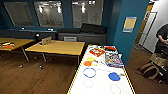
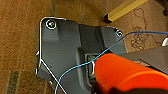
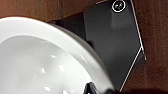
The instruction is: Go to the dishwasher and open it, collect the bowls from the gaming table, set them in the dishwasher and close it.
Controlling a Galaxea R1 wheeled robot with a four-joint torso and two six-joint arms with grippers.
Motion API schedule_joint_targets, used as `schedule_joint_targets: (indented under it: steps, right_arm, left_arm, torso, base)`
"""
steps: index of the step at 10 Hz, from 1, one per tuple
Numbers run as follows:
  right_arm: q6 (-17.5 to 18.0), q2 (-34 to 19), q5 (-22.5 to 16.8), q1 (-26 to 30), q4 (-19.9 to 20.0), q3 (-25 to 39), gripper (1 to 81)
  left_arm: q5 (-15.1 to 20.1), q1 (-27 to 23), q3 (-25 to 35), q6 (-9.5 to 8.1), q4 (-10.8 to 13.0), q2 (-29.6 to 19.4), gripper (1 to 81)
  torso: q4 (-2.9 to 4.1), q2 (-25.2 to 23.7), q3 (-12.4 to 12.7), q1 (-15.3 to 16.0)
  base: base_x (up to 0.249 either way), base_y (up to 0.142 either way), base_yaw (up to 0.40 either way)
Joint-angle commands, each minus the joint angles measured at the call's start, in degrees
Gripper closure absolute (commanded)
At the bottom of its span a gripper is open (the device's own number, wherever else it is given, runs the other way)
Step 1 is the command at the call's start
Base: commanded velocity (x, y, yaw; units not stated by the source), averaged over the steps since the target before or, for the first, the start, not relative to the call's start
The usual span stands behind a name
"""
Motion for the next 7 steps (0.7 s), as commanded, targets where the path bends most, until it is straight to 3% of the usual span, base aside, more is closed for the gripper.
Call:
schedule_joint_targets:
  steps: [1, 4, 7]
  right_arm:
    - [-0.2, -4.4, 0.5, -1.3, -2.2, 6.6, 81.1]
    - [-0.2, 1.4, 1.1, -2.6, -4.5, -2.6, 81.1]
    - [-0.2, 3.2, 1.9, -2.8, -4.7, -4.1, 81.1]
  left_arm:
    - [0.6, -0.9, -3.7, 0.1, 0.7, 1.4, 81.1]
    - [0.6, 0.1, -14.5, -0.25, 0.6, 8.7, 81.1]
    - [0.6, 0.8, -15.1, -0.34, 0.6, 9.6, 81.1]
  torso:
    - [0.0, 0.0, 0.0, 0.0]
    - [0.0, 0.0, 0.0, 0.0]
    - [0.0, 0.0, 0.0, 0.0]
  base:
    - [0.0, 0.0, 0.0]
    - [0.0, 0.0, 0.0]
    - [0.0, 0.0, 0.0]
